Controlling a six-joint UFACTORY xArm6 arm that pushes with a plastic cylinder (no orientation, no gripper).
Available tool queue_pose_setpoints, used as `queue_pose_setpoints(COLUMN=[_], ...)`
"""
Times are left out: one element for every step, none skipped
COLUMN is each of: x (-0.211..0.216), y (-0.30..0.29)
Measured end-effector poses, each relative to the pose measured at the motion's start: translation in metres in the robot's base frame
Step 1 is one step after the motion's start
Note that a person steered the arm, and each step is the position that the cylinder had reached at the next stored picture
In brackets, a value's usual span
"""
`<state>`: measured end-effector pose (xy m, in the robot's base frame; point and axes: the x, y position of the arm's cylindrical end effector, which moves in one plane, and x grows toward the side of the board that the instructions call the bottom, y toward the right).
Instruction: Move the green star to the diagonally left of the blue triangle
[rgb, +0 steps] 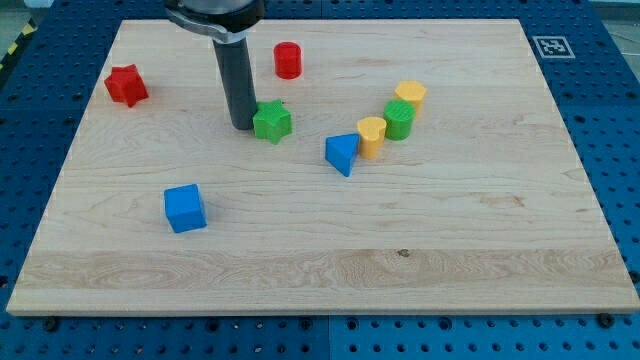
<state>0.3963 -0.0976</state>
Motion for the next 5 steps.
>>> queue_pose_setpoints(x=[-0.009,-0.025,-0.025,-0.022,-0.016], y=[-0.003,-0.003,0.001,0.001,0.005])
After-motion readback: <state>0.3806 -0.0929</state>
